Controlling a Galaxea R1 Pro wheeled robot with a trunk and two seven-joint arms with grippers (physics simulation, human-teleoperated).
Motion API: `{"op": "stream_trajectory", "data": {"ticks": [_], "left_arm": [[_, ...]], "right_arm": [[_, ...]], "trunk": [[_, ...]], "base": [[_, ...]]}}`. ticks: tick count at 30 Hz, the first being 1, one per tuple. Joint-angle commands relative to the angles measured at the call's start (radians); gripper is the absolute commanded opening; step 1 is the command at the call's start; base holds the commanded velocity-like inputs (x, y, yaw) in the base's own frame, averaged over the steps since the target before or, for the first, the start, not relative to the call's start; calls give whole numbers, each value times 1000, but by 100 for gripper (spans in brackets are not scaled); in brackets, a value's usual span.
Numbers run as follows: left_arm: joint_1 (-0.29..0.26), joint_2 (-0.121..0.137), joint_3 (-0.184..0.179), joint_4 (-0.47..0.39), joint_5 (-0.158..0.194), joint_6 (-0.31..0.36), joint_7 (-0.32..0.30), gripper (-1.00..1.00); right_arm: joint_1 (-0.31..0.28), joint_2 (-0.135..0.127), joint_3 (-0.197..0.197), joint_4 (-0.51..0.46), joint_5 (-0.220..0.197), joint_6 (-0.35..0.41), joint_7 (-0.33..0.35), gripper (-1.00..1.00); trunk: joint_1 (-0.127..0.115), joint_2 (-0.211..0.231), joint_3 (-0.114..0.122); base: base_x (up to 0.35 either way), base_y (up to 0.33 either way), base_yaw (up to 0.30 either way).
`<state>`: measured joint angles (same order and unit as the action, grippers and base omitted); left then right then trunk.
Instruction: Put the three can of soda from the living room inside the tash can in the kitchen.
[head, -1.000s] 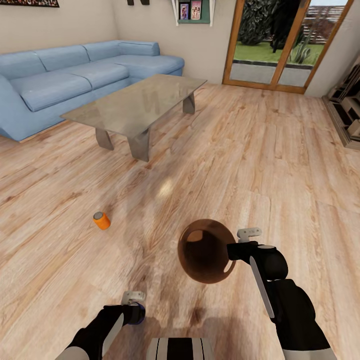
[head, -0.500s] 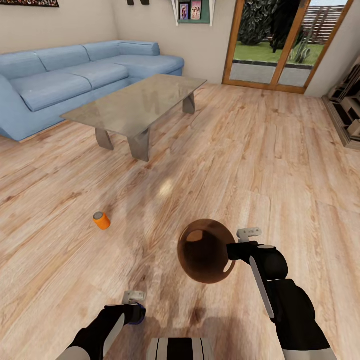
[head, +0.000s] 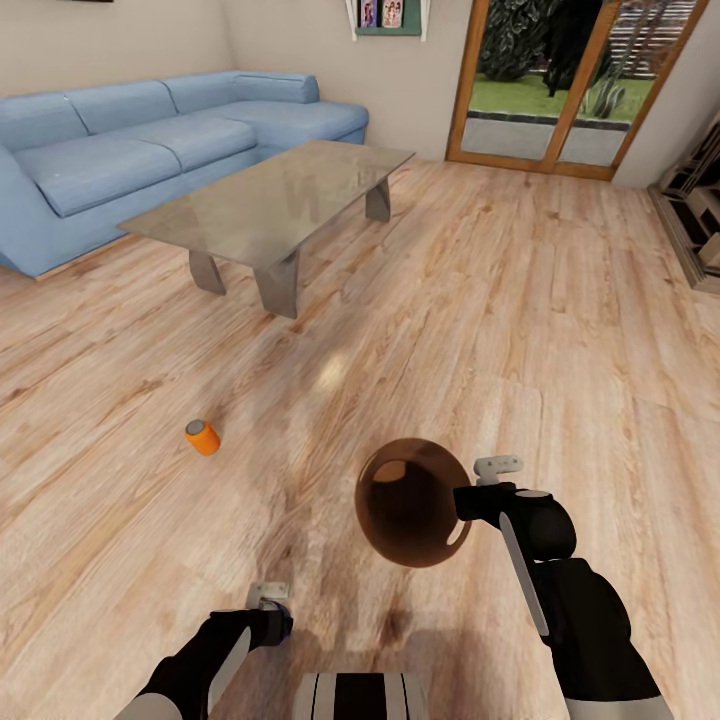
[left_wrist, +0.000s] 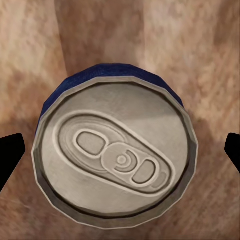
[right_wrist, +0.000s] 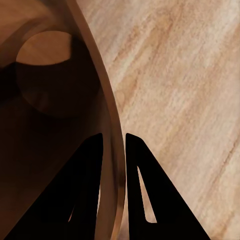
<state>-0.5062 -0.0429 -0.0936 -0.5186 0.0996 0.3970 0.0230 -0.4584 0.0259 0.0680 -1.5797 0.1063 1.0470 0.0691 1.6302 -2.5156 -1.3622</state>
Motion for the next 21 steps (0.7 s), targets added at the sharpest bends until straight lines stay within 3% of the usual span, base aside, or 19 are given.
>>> {"op": "stream_trajectory", "data": {"ticks": [1, 21], "left_arm": [[0, 0, 0, 0, 0, 0, 0, 100], [0, 0, 0, 0, 0, 1, 0, 100]], "right_arm": [[0, 0, 1, 0, -17, 0, 4, -100], [0, 0, 0, 0, -17, 0, 4, -100]], "trunk": [[0, 0, 0], [1, -1, -12]], "base": [[0, 0, 0], [0, 0, 0]]}}
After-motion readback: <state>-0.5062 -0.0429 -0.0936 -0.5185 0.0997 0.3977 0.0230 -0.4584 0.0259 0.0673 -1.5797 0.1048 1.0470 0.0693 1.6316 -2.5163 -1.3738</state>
